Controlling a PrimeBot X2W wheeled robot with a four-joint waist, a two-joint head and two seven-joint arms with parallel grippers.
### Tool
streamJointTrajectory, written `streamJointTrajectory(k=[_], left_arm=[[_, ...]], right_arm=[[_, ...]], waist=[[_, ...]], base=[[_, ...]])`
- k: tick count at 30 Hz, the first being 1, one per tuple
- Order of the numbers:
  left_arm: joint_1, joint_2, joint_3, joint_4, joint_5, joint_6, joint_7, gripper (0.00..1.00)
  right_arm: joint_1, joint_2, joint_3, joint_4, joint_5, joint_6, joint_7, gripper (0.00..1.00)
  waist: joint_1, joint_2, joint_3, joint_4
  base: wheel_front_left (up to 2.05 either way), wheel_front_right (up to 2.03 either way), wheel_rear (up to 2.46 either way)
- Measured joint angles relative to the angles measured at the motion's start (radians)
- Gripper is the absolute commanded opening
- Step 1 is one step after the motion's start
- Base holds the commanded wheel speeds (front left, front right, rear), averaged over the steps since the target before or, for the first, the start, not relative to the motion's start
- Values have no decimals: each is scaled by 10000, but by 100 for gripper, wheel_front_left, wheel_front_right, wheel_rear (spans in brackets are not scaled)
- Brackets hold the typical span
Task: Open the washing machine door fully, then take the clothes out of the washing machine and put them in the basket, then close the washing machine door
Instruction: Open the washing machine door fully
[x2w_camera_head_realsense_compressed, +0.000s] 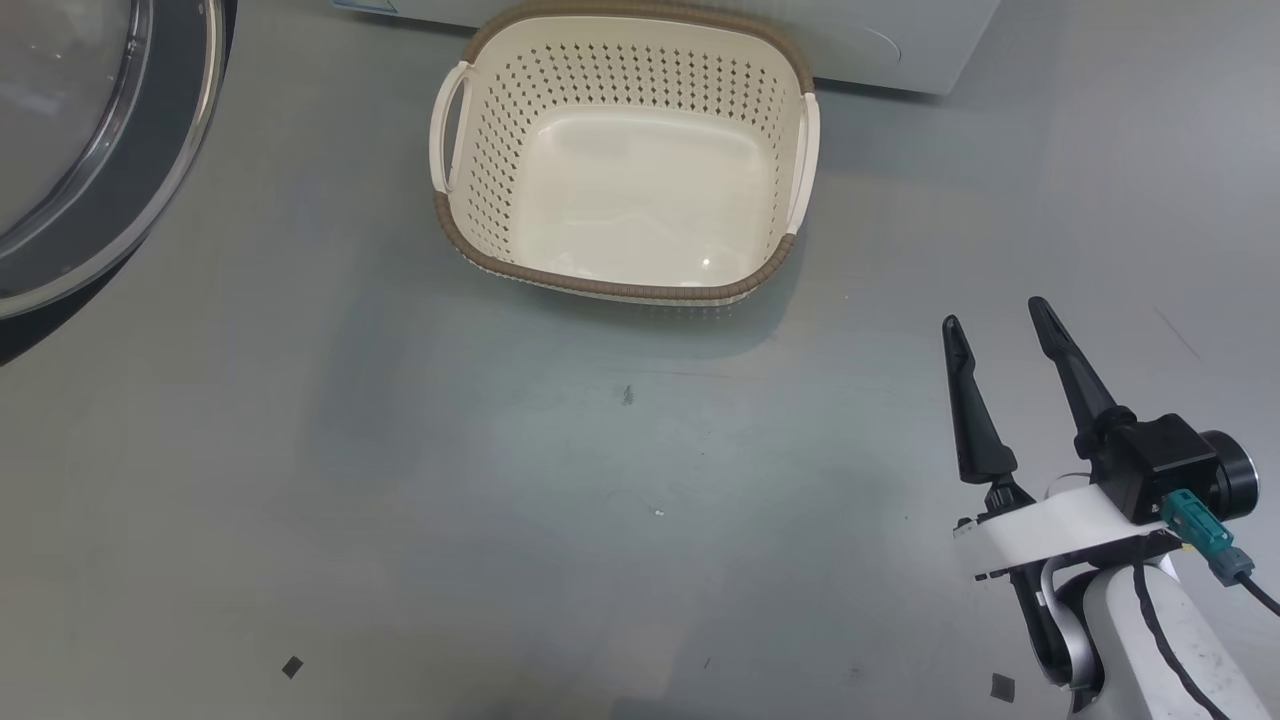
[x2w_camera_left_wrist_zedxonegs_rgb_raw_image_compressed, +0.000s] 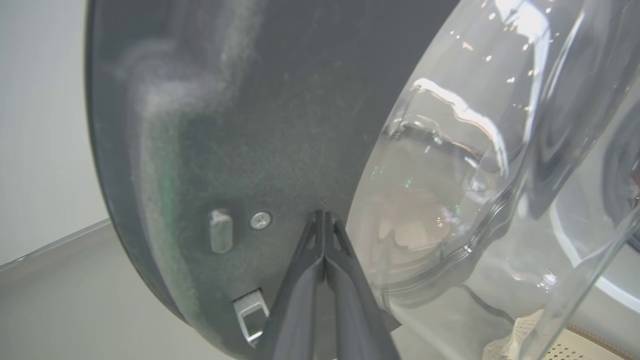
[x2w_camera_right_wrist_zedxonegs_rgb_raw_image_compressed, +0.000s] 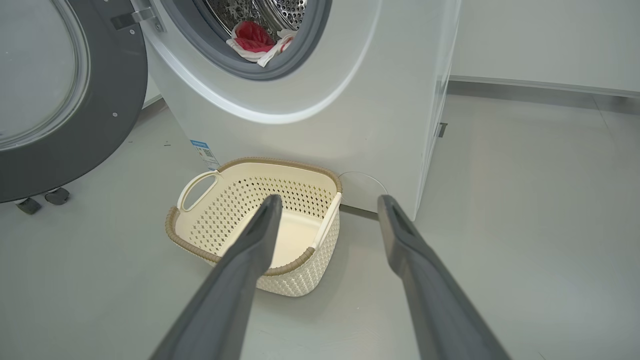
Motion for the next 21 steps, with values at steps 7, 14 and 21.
streamJointTrajectory(k=[7,14,21], left_arm=[[-285,-31,-151,546,6,-180,-318,0],[-310,-150,-708,920,244,-447,-616,0],[-268,-341,-1323,968,746,-798,-869,0]], right_arm=[[-139,-10,8,100,-42,2,-2,100],[-176,10,6,380,-36,27,-65,100],[-182,127,-63,740,69,46,-234,100]], waist=[[0,0,43,55],[0,0,-311,108],[0,0,-950,74]], base=[[0,0,0],[0,0,0],[0,0,0]])
